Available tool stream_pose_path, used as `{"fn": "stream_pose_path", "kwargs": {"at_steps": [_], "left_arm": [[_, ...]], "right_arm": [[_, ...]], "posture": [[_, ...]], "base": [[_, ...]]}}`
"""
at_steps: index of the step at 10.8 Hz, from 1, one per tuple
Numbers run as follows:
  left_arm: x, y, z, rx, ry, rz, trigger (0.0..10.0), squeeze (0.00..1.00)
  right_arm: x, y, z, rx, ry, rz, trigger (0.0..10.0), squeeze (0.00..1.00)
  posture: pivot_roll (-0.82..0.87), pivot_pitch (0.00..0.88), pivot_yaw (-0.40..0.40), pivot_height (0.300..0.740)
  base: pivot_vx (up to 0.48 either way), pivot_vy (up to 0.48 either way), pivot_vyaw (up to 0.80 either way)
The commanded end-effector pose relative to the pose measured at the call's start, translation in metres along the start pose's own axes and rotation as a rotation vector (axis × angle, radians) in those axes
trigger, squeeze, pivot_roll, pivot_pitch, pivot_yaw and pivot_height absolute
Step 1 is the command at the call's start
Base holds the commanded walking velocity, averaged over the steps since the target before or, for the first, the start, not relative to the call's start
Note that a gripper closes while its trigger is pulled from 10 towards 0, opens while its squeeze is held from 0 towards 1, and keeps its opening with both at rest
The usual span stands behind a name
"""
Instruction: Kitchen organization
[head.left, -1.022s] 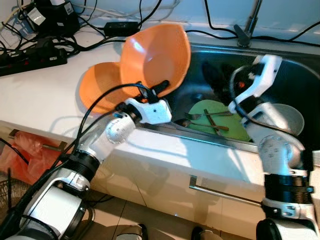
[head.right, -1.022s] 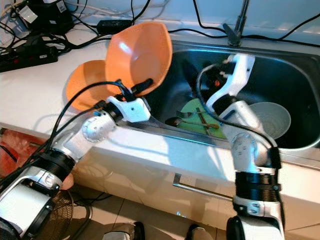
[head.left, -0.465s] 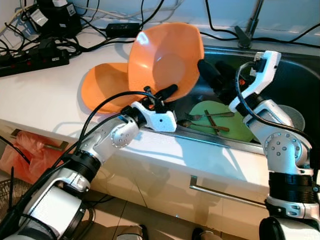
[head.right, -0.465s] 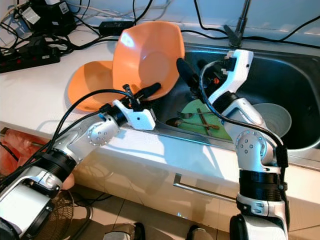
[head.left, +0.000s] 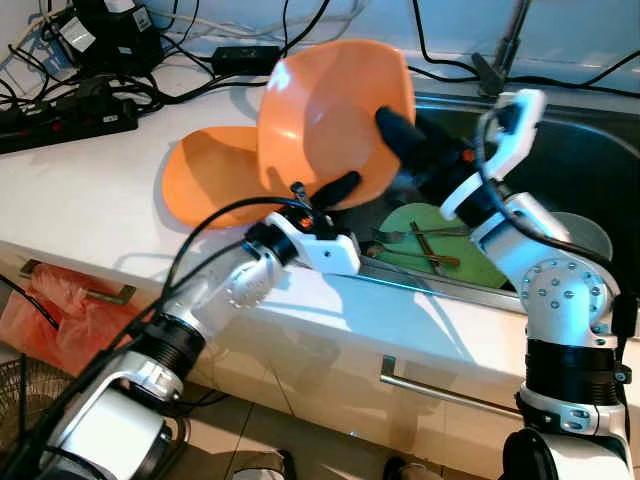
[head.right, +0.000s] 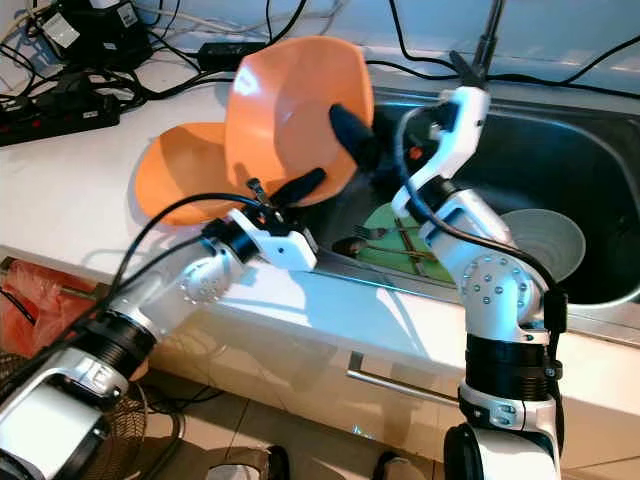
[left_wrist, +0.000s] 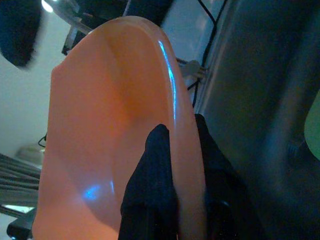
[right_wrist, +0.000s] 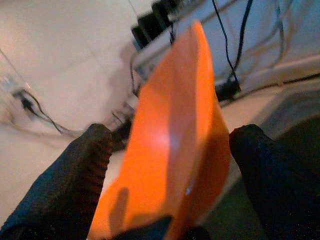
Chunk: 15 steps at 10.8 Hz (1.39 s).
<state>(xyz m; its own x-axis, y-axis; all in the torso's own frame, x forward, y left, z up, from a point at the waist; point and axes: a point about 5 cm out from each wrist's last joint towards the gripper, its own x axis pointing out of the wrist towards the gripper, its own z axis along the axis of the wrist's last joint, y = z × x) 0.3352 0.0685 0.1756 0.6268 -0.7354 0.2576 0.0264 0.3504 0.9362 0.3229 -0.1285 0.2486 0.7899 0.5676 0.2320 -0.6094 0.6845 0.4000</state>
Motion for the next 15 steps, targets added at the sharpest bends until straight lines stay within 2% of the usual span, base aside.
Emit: {"fn": "stream_pose_path", "kwargs": {"at_steps": [1, 2, 5, 10, 11, 15], "left_arm": [[-0.010, -0.032, 0.008, -0.010, -0.015, -0.127, 0.0, 0.00], [-0.007, -0.034, 0.014, -0.012, -0.035, -0.121, 0.0, 0.00], [-0.005, -0.043, 0.025, -0.025, -0.072, -0.138, 0.0, 0.00], [-0.015, -0.058, 0.035, -0.035, -0.092, -0.163, 0.0, 0.00], [-0.016, -0.059, 0.035, -0.032, -0.092, -0.168, 0.0, 0.00], [-0.017, -0.060, 0.034, -0.017, -0.090, -0.170, 0.0, 0.00]], "right_arm": [[-0.002, -0.003, -0.006, -0.037, 0.057, -0.035, 10.0, 0.00], [0.000, -0.008, -0.011, -0.102, 0.102, -0.083, 10.0, 0.00], [0.008, -0.014, -0.005, -0.165, 0.106, -0.130, 10.0, 0.00], [0.019, -0.020, 0.006, -0.196, 0.099, -0.152, 10.0, 0.00], [0.019, -0.026, 0.006, -0.177, 0.125, -0.171, 0.0, 0.00], [0.013, -0.040, -0.006, -0.059, 0.236, -0.228, 0.0, 0.00]], "posture": [[0.05, 0.111, 0.073, 0.740], [0.05, 0.111, 0.073, 0.740], [0.05, 0.115, 0.074, 0.740], [0.05, 0.123, 0.072, 0.740], [0.05, 0.124, 0.070, 0.740], [0.05, 0.124, 0.066, 0.740]], "base": [[0.000, 0.000, 0.00], [0.000, 0.000, 0.00], [0.000, 0.000, 0.00], [0.000, 0.000, 0.00], [0.000, 0.000, 0.00], [0.000, 0.000, 0.00]]}}
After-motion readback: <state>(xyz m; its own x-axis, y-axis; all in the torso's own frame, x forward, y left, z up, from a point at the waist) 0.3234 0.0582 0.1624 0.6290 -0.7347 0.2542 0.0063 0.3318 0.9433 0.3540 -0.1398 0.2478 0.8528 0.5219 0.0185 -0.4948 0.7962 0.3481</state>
